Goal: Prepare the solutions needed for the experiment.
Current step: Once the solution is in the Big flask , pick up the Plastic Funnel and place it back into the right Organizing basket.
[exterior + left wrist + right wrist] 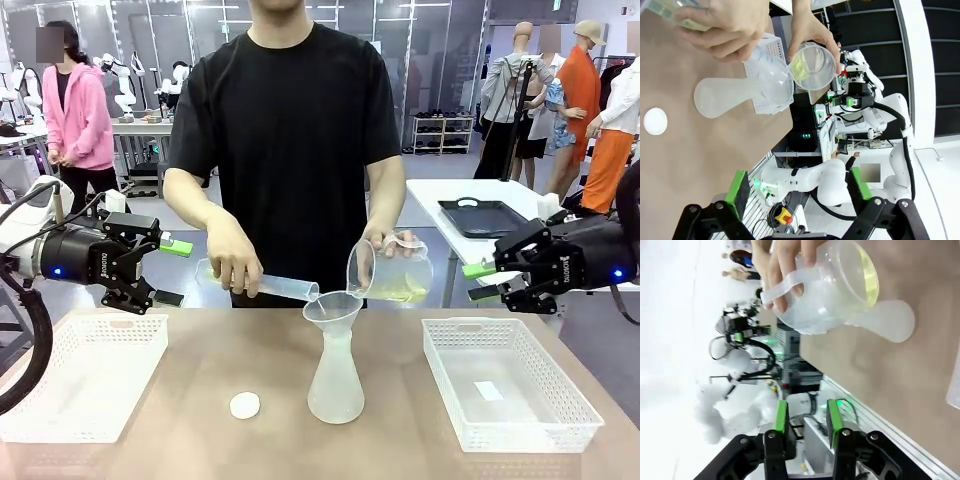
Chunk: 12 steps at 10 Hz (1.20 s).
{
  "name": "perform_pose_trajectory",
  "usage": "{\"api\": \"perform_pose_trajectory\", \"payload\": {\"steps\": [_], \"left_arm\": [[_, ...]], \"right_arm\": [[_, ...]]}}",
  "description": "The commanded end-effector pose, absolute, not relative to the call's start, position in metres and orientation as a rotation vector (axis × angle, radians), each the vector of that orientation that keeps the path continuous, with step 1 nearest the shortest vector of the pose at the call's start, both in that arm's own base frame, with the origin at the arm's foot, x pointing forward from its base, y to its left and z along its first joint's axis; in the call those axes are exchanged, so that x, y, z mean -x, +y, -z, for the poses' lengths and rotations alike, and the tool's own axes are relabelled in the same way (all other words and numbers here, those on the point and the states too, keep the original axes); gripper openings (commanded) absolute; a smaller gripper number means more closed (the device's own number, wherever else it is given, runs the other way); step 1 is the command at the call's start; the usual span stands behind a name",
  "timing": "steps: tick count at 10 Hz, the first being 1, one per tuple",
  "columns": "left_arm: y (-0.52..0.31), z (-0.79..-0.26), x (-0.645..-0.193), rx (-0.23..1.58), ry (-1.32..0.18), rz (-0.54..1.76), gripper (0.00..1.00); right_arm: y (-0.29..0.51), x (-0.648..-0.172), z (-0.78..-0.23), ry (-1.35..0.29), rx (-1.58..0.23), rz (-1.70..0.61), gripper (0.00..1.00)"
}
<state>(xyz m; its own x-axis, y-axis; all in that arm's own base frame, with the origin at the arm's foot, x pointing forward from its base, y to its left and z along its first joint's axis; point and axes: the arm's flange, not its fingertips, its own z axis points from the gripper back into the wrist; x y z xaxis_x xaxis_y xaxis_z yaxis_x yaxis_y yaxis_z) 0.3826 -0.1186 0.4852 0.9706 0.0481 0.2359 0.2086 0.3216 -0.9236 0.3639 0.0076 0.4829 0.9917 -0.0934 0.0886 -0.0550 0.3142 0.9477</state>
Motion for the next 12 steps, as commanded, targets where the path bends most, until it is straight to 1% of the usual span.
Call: {"api": "perform_pose_trajectory", "payload": {"steps": [1,2,6,12], "left_arm": [[-0.121,-0.487,-0.382,1.270,-0.241,0.101,1.00],[-0.121,-0.487,-0.382,1.270,-0.241,0.101,1.00],[-0.121,-0.487,-0.382,1.270,-0.241,0.101,1.00],[-0.121,-0.487,-0.382,1.270,-0.241,0.101,1.00]], "right_arm": [[0.019,-0.367,-0.484,-0.132,-1.305,0.071,0.41],[0.021,-0.369,-0.480,-0.114,-1.338,0.087,0.41],[0.022,-0.372,-0.469,-0.125,-1.336,0.107,0.41],[0.024,-0.372,-0.474,-0.106,-1.326,0.094,0.41]]}}
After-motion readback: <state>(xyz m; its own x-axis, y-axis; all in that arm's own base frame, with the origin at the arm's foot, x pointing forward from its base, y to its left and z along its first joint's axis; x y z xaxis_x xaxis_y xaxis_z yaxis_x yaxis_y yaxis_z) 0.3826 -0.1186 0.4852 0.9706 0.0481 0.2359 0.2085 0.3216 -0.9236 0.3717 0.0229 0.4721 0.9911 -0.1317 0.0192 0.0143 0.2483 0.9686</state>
